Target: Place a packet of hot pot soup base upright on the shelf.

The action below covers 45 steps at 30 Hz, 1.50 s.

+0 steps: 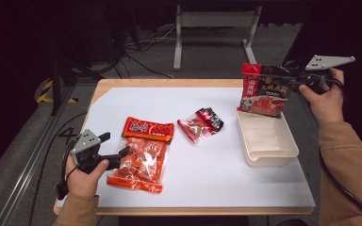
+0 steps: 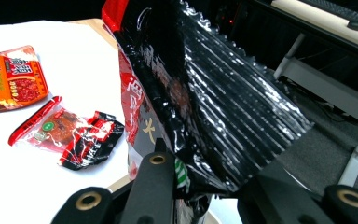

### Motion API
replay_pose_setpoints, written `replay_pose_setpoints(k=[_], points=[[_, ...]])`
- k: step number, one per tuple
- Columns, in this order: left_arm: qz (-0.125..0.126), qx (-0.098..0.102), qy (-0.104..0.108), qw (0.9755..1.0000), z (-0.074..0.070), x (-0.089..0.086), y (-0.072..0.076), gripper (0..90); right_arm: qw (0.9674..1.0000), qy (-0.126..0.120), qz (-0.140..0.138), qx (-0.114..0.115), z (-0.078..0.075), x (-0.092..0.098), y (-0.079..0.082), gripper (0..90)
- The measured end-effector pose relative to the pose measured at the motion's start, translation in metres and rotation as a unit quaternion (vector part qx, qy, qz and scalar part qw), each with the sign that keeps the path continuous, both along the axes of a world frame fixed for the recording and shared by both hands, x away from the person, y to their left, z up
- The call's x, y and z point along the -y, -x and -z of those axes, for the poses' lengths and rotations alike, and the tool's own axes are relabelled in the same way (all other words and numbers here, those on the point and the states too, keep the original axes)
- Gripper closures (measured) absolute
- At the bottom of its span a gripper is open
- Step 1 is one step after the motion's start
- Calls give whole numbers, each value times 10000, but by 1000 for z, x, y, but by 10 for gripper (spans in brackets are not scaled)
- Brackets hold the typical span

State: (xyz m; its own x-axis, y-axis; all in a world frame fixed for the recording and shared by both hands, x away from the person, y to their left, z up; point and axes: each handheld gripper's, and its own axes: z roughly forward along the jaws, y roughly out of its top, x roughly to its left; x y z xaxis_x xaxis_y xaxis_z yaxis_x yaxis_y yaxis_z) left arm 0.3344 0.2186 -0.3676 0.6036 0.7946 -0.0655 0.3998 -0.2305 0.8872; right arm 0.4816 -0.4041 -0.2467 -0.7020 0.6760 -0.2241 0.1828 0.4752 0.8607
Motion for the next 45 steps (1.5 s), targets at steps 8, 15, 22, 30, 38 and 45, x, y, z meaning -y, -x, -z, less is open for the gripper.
replay_pose_setpoints(k=[8, 15, 22, 30, 38, 45], points=[[7, -3, 28, 10000, 1, -1, 0, 150, 10000, 27, 48, -68, 11, 1, -5, 799], [23, -10, 29, 10000, 1, 0, 0, 149, 9999, 118, 42, -83, 14, -1, -7, 797], [28, -15, 36, 10000, 1, 0, -1, 149, 9993, 336, -93, -153, 20, -9, -11, 793], [25, -9, 46, 10000, 1, -1, -1, 148, 9996, 118, -24, -267, 30, -8, -16, 789], [35, 0, 56, 10000, 1, -1, 0, 147, 9990, -139, 86, -418, 39, -5, -20, 785], [40, -30, 62, 10000, 2, 1, -2, 147, 9949, -629, 273, -734, 61, 6, -20, 784]])
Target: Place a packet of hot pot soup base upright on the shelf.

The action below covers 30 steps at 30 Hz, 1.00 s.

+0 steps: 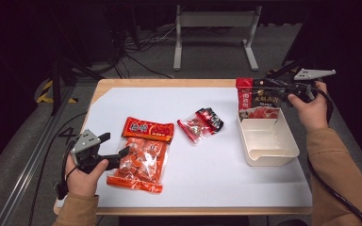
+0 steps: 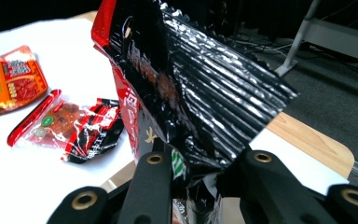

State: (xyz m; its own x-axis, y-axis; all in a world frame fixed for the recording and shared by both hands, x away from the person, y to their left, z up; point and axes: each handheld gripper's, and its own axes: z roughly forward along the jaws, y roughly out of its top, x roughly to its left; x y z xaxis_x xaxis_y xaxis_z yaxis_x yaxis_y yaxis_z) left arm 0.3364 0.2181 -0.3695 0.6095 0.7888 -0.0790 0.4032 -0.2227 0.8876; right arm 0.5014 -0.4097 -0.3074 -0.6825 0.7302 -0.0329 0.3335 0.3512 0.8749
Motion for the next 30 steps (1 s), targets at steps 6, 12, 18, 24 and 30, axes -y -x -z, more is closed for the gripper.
replay_pose_setpoints(k=[6, 12, 18, 24, 30], points=[[40, 5, -12, 10000, 0, 3, -2, 147, 9999, 41, 125, -1, 5, 7, 4, 789], [52, 32, 5, 10000, -1, 2, -1, 145, 9996, 106, 263, 28, 13, 13, 10, 796], [67, 2, 45, 10000, 0, 2, -4, 142, 9990, 277, 358, 13, 11, 9, 12, 790], [76, -57, 87, 9999, 3, 4, -9, 117, 9977, 386, 544, 112, 7, 4, 15, 620], [67, -118, 62, 9999, 5, 9, -16, 100, 9966, 355, 630, 394, -2, 1, 21, 385]])
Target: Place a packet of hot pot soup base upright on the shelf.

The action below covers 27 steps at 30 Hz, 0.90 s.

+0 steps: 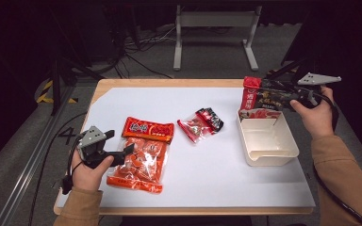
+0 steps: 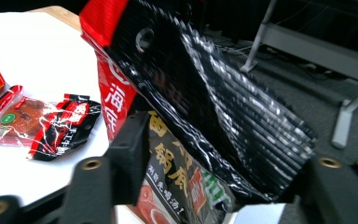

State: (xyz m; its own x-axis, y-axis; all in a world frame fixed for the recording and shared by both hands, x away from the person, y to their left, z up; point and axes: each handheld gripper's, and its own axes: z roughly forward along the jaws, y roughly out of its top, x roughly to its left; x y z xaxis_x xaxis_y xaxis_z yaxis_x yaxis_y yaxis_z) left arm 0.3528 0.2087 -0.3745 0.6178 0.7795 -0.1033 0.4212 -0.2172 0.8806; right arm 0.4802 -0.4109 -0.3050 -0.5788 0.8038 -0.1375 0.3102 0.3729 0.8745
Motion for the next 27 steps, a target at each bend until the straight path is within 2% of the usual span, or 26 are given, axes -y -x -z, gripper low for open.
replay_pose_setpoints(k=[2, 6, 10, 14, 15, 17, 19, 22, 25, 27], points=[[8, 36, 0, 10000, 0, 1, -2, 94, 9998, -62, 71, 147, -6, -1, 5, 331], [37, 61, -46, 10000, -1, 4, -5, 87, 9992, -67, 134, 373, -17, 0, 14, 291], [71, 47, -27, 10000, -1, 6, -9, 86, 9985, -76, 143, 524, -27, -1, 21, 276], [124, 71, -71, 9999, -2, 7, -12, 85, 9974, -131, 77, 705, -40, -7, 35, 253], [135, 74, -43, 9999, -2, 8, -13, 85, 9972, -160, 42, 726, -41, -10, 38, 248], [99, 251, -15, 9996, -2, 8, -12, 91, 9969, -194, 16, 758, -44, -15, 45, 239], [114, 371, -90, 9992, -3, 8, -12, 100, 9963, -307, -39, 805, -47, -24, 56, 229], [135, 351, -23, 9993, -4, 7, -12, 92, 9958, -414, -139, 800, -48, -33, 64, 221], [126, 245, 55, 9996, -5, 3, -13, 83, 9958, -465, -290, 736, -47, -45, 73, 221], [102, 221, 37, 9997, -5, 1, -14, 82, 9956, -480, -432, 674, -48, -54, 78, 220]])
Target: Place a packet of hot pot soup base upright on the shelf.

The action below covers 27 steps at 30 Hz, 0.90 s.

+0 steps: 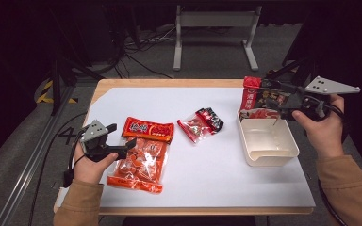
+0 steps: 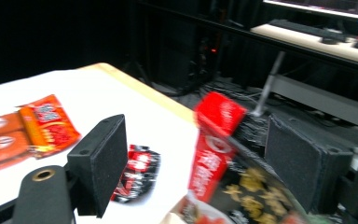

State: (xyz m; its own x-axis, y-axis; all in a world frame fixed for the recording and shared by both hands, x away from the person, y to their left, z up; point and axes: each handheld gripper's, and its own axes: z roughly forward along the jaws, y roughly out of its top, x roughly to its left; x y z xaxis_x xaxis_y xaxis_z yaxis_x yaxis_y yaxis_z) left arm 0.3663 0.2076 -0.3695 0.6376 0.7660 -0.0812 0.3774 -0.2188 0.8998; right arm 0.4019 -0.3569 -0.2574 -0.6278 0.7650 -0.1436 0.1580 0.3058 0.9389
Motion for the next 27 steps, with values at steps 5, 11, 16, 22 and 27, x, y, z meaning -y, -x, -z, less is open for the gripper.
replay_pose_setpoints(k=[5, 11, 16, 22, 27], points=[[0, -66, -104, 9999, -2, -6, -2, 81, 9999, -9, -157, -25, -2, -11, 5, 219], [16, -108, -183, 9998, -1, -11, -7, 90, 9990, -19, -432, -96, 2, -23, 12, 219], [81, -102, -167, 9998, -1, -13, -9, 105, 9976, -148, -657, -158, 4, -30, 19, 220], [89, -119, -144, 9998, -1, -13, -11, 113, 9959, -268, -840, -202, 6, -35, 28, 217], [95, -178, -179, 9996, 0, -13, -15, 129, 9946, -407, -917, -269, 8, -35, 32, 219]])
